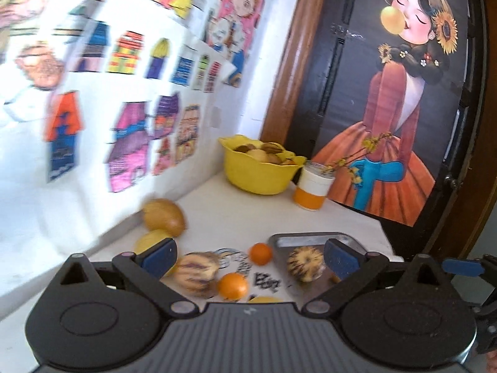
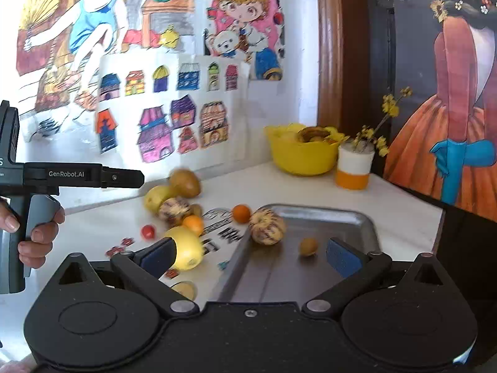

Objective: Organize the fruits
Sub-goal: 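Move both open tools back toward the remaining fruits on the mat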

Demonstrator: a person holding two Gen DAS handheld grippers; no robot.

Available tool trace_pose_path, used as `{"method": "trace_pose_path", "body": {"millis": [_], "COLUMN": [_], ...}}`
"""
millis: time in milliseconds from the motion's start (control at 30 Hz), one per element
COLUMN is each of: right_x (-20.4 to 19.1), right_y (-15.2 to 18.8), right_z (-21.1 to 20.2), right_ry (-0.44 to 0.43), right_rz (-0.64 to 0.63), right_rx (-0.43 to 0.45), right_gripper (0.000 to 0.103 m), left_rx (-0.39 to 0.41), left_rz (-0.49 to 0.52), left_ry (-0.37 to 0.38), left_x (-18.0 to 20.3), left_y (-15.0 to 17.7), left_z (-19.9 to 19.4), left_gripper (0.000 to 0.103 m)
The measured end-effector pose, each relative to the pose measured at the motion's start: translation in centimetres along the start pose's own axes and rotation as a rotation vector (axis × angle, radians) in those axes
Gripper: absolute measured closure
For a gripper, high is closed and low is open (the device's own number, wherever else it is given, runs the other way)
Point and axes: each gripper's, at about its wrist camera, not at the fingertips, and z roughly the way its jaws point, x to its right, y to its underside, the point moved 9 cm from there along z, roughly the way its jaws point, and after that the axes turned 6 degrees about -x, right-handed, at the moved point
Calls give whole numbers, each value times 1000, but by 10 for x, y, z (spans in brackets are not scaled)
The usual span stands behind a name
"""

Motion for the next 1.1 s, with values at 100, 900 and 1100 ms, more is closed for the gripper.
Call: {"method": "trace_pose_path", "body": {"millis": [100,900,1100], "right_x": [-13,-83,-79], "right_y": [11,61,50], "right_z": [-1,87,105], "right_ry": [0,29,39], "right_rz": [4,-38,-76], "right_rx": [-11,-240,-242], "right_gripper": [1,0,1], "left_rx": [-4,-161,-237], "left_rz": [-1,211,358], "left_ry": [-28,-227,-282], "left_x": [-16,-81,-69], "left_y": [10,87,86], "left_z": [-14,-5,14], "left_gripper": [1,1,1]}}
